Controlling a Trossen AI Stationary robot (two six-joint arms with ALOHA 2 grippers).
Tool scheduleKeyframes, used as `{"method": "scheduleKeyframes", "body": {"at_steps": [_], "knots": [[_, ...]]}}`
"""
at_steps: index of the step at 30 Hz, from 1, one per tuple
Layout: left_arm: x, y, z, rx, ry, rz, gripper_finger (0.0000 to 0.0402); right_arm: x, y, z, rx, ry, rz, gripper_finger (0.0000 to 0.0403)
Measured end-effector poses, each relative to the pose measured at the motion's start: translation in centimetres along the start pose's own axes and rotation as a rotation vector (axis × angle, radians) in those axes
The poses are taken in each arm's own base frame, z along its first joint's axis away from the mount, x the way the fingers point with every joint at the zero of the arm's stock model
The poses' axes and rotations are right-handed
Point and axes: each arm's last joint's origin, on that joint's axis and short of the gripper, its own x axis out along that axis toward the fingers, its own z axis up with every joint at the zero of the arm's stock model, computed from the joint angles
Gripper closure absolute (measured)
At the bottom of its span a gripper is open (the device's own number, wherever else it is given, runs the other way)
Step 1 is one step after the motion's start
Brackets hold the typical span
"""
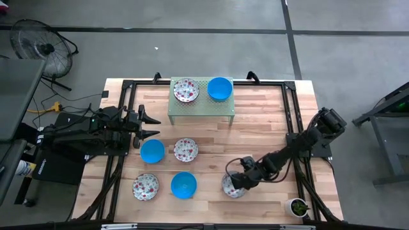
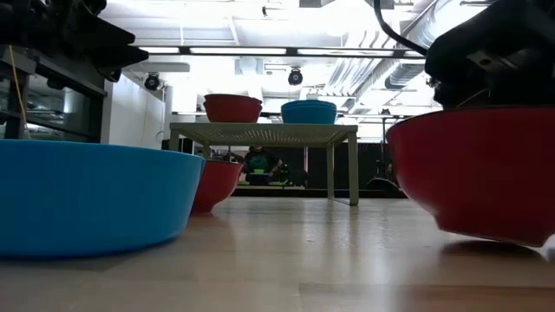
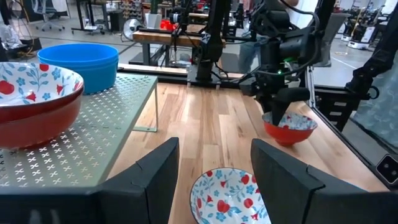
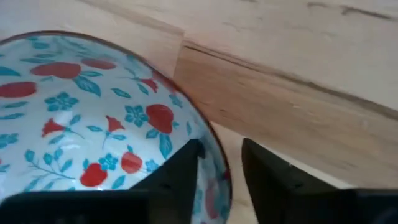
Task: Pick & Place Mini bowls
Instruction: Stack the white and red bowl on top of the stacked white and red bowls on the shelf
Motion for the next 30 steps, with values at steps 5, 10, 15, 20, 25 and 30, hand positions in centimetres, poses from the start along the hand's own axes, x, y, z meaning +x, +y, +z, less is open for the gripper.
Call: {"method": "scheduleKeyframes", "body": {"at_steps": [5, 10, 15, 20, 25, 30], "knots": [[0.0, 0.0, 0.0, -0.006, -0.001, 0.0, 0.0207, -0.1, 0.4, 0.8, -0.073, -0.006, 0.02, 0.0386], [0.0, 0.0, 0.0, -0.009, -0.003, 0.0, 0.0207, -0.2, 0.9, 1.8, -0.151, -0.048, 0.036, 0.0395], [0.0, 0.0, 0.0, -0.088, -0.004, 0.007, 0.0207, -1.3, 2.3, 3.4, -0.232, -0.158, 0.03, 0.0398], [0.0, 0.2, 0.3, -0.08, -0.04, 0.08, 0.0207, -3.5, 4.5, 5.6, -0.352, -0.222, 0.006, 0.0399], [0.2, 0.2, 1.4, -0.058, -0.14, 0.088, 0.0207, -7.6, 7.4, 8.1, -0.492, -0.35, -0.031, 0.0399], [0.5, 0.5, 2.2, -0.034, -0.219, 0.162, 0.0207, -12.8, 10.3, 10.7, -0.64, -0.612, -0.109, 0.0399]]}}
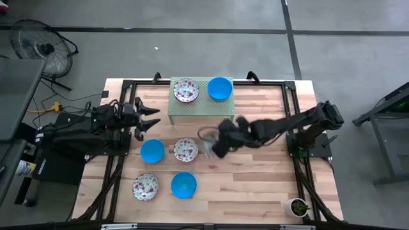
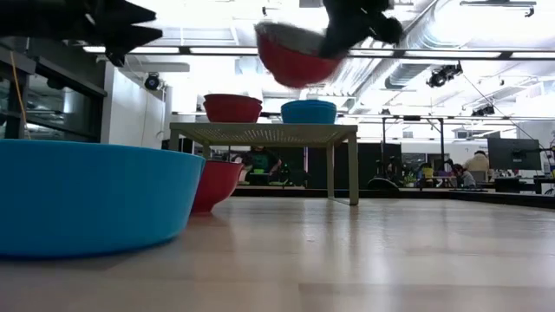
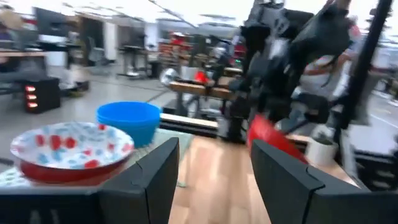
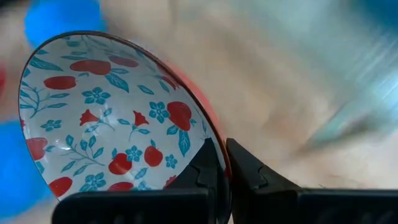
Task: Pick & Place Mini bowls
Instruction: Stack the white and red bowl on top of the stacked white and red bowls on the shelf
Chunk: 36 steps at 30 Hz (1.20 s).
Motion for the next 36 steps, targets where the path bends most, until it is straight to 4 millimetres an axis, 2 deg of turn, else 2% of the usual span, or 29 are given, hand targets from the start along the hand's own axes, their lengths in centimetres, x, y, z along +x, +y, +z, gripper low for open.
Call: {"method": "scheduleKeyframes", "body": {"at_steps": [3, 7, 11, 15, 19, 23, 31, 36], "knots": [[0.5, 0.2, 0.2, -0.008, -0.027, 0.079, 0.0207, -1.2, -0.8, 3.3, -0.093, -0.17, -0.121, 0.0399], [1.5, 0.4, 0.5, -0.013, -0.073, 0.163, 0.0207, -1.7, -2.3, 7.4, -0.171, -0.358, -0.255, 0.0399], [2.7, 0.6, 0.5, 0.002, -0.109, 0.228, 0.0207, -1.3, -3.6, 10.5, -0.238, -0.477, -0.305, 0.0399], [4.1, 0.6, 0.7, 0.013, -0.168, 0.264, 0.0207, -1.2, -4.8, 12.6, -0.264, -0.562, -0.333, 0.0399], [5.5, 0.7, 0.6, 0.008, -0.223, 0.307, 0.0207, -1.1, -5.9, 14.1, -0.311, -0.613, -0.355, 0.0399], [7.5, 0.7, 0.6, 0.034, -0.202, 0.337, 0.0207, -0.7, -6.2, 15.1, -0.358, -0.654, -0.359, 0.0399], [12.2, 0.5, 2.8, 0.143, -0.167, 0.391, 0.0207, 0.6, -6.6, 16.1, -0.455, -0.686, -0.394, 0.0399], [14.6, 0.3, 4.1, 0.229, -0.145, 0.42, 0.0207, 0.5, -6.6, 16.2, -0.48, -0.688, -0.41, 0.04]]}}
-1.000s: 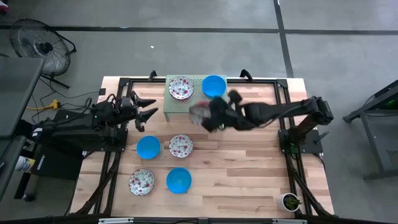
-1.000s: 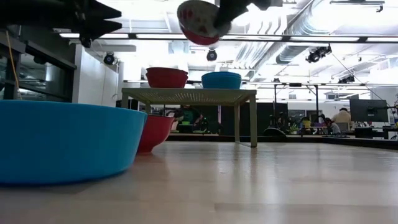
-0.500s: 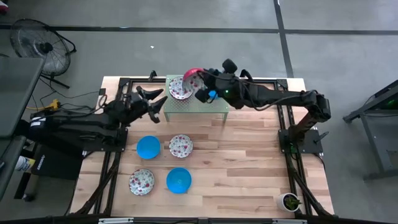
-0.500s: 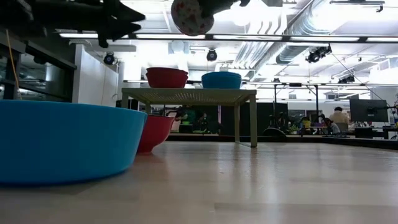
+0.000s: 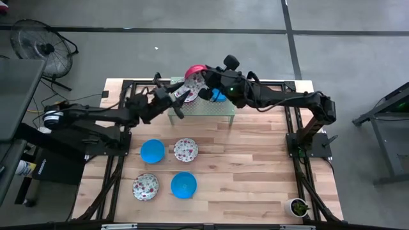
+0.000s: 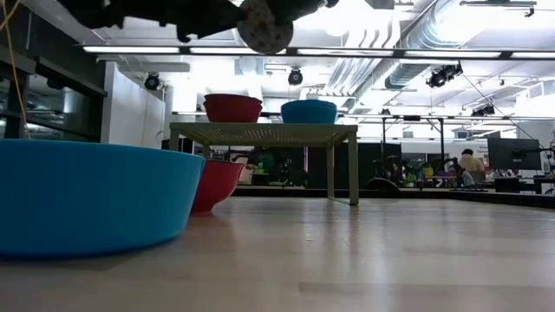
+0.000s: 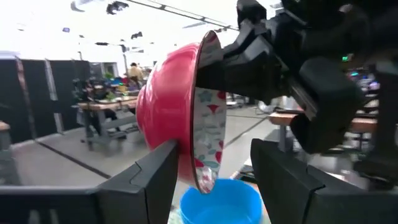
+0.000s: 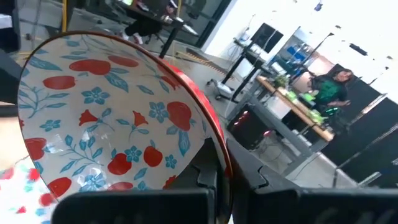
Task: Pick & Place Mini bowls
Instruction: Stack the white and red bowl on top of the stacked white and red bowls on the shelf
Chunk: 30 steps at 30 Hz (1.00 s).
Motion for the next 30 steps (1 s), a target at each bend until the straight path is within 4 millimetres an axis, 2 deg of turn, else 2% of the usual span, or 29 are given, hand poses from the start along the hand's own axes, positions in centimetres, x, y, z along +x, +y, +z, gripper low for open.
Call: {"method": "scheduleKeyframes", "body": {"at_steps": [7, 15, 23, 26, 30], "knots": [[1.8, -0.5, 0.2, 0.094, 0.074, 0.101, 0.0207, 0.0, -0.1, -0.1, -0.064, 0.013, 0.012, 0.04], [1.9, -0.3, 0.3, 0.123, 0.091, 0.211, 0.0207, 0.0, 1.0, -0.7, -0.093, 0.003, 0.172, 0.04], [1.9, -0.3, 0.3, 0.139, 0.091, 0.211, 0.0208, -0.3, 1.4, -0.5, -0.104, -0.009, 0.199, 0.04], [1.9, -0.3, 0.2, 0.144, 0.103, 0.211, 0.0223, -0.3, 1.4, -0.5, -0.125, -0.011, 0.2, 0.04], [1.9, -0.2, 0.0, 0.098, 0.121, 0.242, 0.0272, -0.3, 1.4, -0.6, -0.127, -0.011, 0.199, 0.0399]]}}
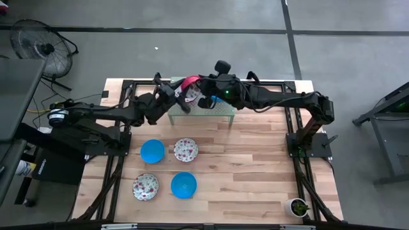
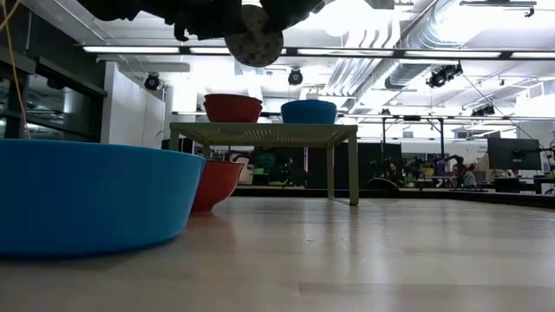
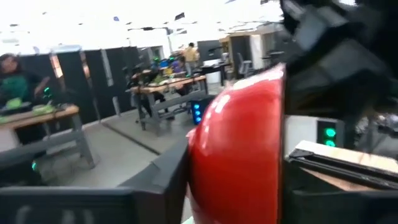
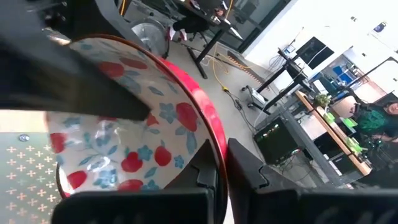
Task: Pick & Place Mini bowls
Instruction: Stack the white and red bowl on top of the stacked white and red bowls on the shelf
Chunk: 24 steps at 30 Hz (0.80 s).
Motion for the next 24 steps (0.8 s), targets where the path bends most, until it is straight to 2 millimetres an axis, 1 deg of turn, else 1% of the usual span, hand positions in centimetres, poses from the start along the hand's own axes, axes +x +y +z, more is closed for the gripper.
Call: {"method": "scheduleKeyframes", "body": {"at_steps": [3, 4, 12, 16, 18, 21, 24], "knots": [[0.03, 0.13, -0.21, -0.009, 0.025, 0.044, 0.0316, -0.01, 0.01, 0.02, 0.019, -0.001, 0.0, 0.0392], [0.03, 0.16, -0.23, -0.015, 0.029, 0.054, 0.0325, -0.01, 0.03, 0.03, 0.019, -0.002, 0.0, 0.0389], [0.03, 0.16, -0.36, -0.041, 0.036, 0.055, 0.0337, -0.02, 0.06, 0.06, 0.002, -0.008, 0.011, 0.0388], [0.04, 0.18, -0.5, -0.058, 0.043, 0.056, 0.0354, -0.04, 0.08, 0.08, 0.003, -0.009, 0.012, 0.0385], [0.02, 0.15, -0.63, -0.054, 0.049, 0.05, 0.0363, -0.12, 0.09, 0.12, 0.001, -0.012, 0.022, 0.037], [0.0, 0.07, -0.83, -0.024, 0.063, 0.026, 0.037, -0.32, 0.09, 0.08, -0.019, -0.012, 0.053, 0.0326], [-0.03, 0.06, -1.0, -0.016, 0.073, 0.027, 0.0371, -0.3, 0.06, 0.04, -0.006, -0.007, 0.049, 0.0284]]}}
